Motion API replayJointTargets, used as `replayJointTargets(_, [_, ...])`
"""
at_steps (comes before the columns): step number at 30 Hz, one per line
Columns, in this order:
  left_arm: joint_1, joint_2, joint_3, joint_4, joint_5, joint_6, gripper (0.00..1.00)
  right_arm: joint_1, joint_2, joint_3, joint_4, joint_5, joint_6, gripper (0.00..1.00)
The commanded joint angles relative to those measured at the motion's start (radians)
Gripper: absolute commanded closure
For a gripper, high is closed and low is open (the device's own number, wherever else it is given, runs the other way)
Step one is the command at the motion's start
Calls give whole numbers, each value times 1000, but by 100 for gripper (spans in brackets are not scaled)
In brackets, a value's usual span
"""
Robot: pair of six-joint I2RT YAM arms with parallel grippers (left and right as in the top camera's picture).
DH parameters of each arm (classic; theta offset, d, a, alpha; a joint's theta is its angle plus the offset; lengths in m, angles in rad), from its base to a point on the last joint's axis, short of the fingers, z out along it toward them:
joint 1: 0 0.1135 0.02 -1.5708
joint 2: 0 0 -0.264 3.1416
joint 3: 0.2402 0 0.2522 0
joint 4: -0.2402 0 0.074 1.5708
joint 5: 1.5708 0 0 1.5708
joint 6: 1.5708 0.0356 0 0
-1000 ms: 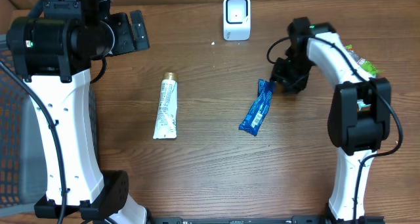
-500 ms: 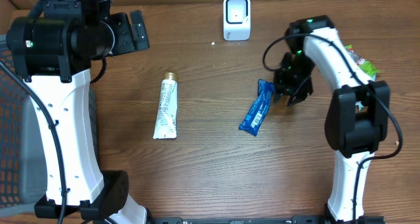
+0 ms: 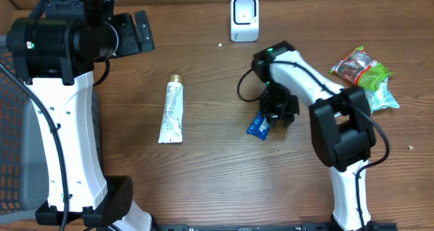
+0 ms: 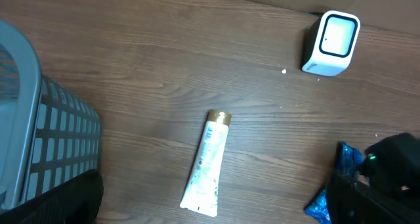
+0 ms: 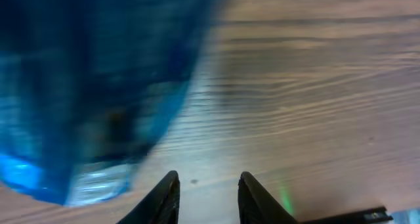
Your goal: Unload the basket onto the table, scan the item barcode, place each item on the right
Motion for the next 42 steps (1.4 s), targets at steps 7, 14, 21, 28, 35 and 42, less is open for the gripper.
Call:
replayJointTargets(7, [-1,-2,-3,3,-10,-14,0,123,-45,-4,90,-54,77,68])
replayJointTargets(14, [-1,-2,-3,3,-10,-14,0,135,-45,2,342,-67,23,68])
replayJointTargets(21, [-1,-1,-3,4,-10,-14,0,75,-46,176,278,-77,-90,64])
replayJointTargets(28, [-1,-2,-3,3,-10,-14,0,-99,-46,379,89,-76,-170,25])
replayJointTargets(35, [-1,-1,-3,4,-10,-14,0,-291,-13,277,123,-322,-366,14])
replayJointTargets(42, [-1,-2,-3,3,-10,-14,0,-342,-8,110,252,-465,-429,14])
